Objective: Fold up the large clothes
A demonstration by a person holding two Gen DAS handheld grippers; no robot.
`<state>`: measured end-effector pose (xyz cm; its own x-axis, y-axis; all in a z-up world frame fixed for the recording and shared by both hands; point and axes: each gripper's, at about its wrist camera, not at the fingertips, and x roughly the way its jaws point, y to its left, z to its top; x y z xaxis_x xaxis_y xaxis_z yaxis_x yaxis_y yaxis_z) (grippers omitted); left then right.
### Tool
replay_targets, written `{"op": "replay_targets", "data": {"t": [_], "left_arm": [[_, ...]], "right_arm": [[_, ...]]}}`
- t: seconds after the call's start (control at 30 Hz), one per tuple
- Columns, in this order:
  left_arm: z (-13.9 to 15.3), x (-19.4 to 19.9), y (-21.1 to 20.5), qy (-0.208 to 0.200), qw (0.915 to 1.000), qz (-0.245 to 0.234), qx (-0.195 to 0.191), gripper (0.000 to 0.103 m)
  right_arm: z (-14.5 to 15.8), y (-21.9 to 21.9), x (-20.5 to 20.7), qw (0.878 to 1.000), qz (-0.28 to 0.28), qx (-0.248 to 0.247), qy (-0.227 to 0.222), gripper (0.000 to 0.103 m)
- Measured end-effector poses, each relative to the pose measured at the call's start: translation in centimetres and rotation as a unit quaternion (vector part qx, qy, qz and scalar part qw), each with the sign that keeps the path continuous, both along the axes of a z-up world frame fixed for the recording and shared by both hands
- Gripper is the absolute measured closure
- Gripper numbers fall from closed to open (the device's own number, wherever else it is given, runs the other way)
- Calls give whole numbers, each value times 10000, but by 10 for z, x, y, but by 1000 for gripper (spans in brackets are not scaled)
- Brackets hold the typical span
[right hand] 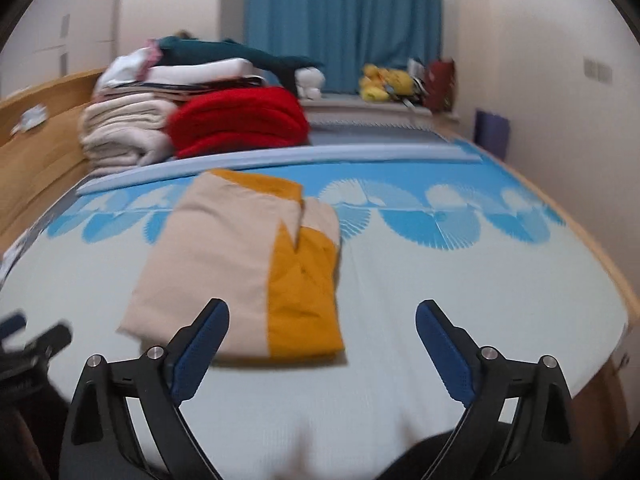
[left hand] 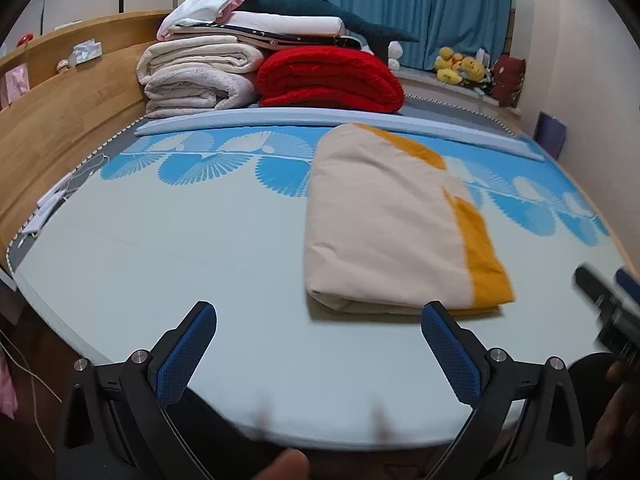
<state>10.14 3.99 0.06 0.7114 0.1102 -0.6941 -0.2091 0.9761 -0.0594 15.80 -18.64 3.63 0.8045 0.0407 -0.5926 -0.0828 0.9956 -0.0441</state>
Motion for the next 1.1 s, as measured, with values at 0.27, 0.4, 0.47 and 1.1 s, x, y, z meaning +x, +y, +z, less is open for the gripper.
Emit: {"op": "replay_targets", "data": {"t": [0.27,0.4,0.47,1.1], "left_arm": [[15,-39,-19,-60,9996,-208,-161,1],[13,-47,-22,-39,9991,-406,-151,1],[10,-45,-19,-16,9992,-386,-101,1],[0,-39,-13,78,9991,-336,-245,1]], "right_arm": [[20,-3,-61,9995,22,252,166,8],[23,-2,-77,9991,10,296,293,8],[21,0,-77,9993,89,182,302,8],[7,8,-70,9989,248,43,408,8]]}}
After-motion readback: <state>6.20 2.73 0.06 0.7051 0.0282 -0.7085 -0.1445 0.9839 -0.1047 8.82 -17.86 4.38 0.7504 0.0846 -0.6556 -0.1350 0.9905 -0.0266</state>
